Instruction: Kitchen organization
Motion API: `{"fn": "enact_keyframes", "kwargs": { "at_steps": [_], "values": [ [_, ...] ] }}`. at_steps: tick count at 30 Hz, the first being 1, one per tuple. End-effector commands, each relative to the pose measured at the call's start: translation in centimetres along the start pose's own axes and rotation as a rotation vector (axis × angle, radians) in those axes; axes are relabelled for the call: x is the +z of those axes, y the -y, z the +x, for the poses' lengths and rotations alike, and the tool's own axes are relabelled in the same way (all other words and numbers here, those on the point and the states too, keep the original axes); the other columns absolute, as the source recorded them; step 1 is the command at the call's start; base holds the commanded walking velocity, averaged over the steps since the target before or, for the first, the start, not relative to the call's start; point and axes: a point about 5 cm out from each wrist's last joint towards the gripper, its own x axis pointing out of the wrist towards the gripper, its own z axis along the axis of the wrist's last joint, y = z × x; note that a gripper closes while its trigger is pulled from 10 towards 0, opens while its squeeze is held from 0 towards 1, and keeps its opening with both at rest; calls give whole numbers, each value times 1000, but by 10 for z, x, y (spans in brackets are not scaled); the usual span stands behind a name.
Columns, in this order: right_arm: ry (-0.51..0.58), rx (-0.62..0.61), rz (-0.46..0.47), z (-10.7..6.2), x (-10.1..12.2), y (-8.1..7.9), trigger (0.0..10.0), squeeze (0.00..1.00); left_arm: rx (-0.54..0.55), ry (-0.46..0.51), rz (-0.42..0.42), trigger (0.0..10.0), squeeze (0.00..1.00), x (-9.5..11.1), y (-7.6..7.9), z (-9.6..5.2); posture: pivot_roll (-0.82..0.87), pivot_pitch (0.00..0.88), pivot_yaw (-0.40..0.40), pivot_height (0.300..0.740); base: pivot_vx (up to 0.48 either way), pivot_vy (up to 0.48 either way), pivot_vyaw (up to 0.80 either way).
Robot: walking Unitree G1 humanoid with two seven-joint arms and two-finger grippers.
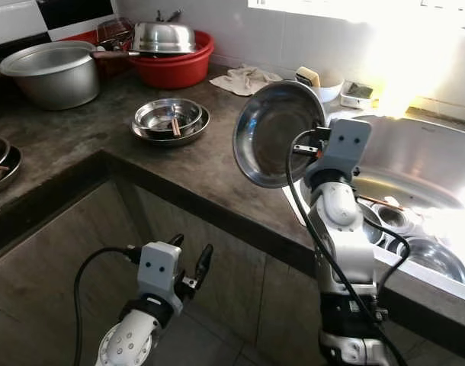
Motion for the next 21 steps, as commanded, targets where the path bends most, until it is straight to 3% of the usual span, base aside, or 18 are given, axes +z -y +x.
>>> {"fn": "enact_keyframes", "kwargs": {
  "at_steps": [1,13,19,20,21],
  "values": [
    [53,18,-21,-3,11,-3,0,0,-16,15,6,10000,0,1,2,0,10,54,-9,740,247,-330,-788],
    [45,57,-69,2,13,-12,0,0,-35,-20,9,10000,0,-6,3,2,5,57,-6,740,65,-405,-788],
    [3,72,-104,4,7,-16,0,0,-9,-48,-11,10000,0,-10,0,3,8,58,-6,740,0,0,-656],
    [-53,99,-125,7,1,-19,0,0,-12,-45,-9,10000,0,-9,0,3,9,57,-7,740,0,0,0],
    [-65,110,-135,8,-1,-20,5765,0,-13,-44,-8,10000,0,-9,0,3,9,57,-7,740,0,0,0]
  ]
}}
